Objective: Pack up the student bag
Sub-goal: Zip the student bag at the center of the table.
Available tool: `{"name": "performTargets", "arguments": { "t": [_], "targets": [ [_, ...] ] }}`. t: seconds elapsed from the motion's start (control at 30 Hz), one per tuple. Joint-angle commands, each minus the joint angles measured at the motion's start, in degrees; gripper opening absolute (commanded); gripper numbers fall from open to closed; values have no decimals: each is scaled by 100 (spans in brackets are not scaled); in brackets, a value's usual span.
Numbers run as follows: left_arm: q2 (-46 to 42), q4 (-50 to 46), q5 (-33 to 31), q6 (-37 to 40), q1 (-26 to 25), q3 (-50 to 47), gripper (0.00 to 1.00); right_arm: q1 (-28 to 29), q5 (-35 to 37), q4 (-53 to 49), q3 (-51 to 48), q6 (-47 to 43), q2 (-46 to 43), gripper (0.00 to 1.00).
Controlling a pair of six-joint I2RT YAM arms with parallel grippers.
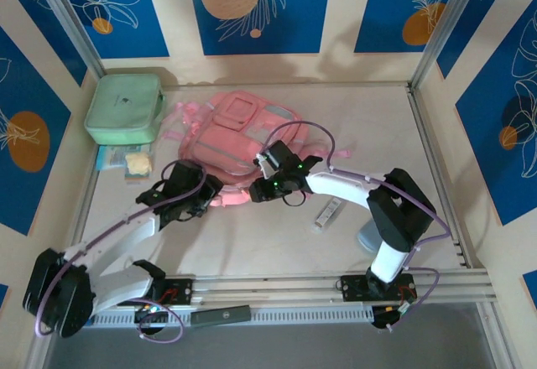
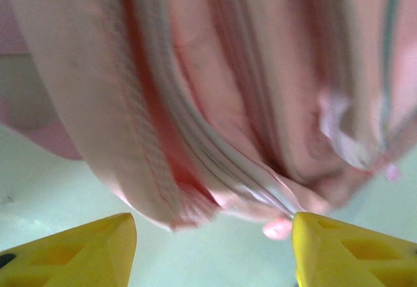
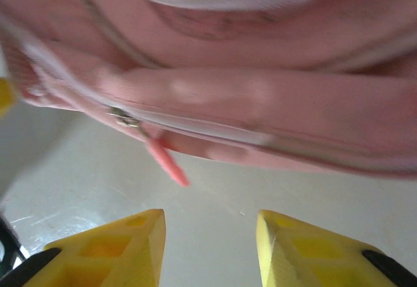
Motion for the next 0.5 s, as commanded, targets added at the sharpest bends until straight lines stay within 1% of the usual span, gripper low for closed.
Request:
{"name": "performTargets", "arguments": {
  "t": [0.0,0.03,0.1,0.2,0.3,0.37,0.47],
  "targets": [
    [373,-12,-582,-524,1,250,62,228,-48,432,69,-324,93,44],
    [453,52,-676,-541,1,251,61,251,61,473,98,-333,162,44],
    [557,158,-730,-678,12,204,55,253,157,454,236,-345,320,44],
    [709,466,-629,-772,11,98,47,263,255,401,396,-356,567,44],
    [852,503,-512,-788,10,132,36,421,274,483,455,-575,730,44],
    [872,566,-466,-775,12,110,30,582,747,328,657,-672,899,44],
    [821,542,-483,-740,14,105,22,568,1026,61,997,-675,1203,39]
  ]
}}
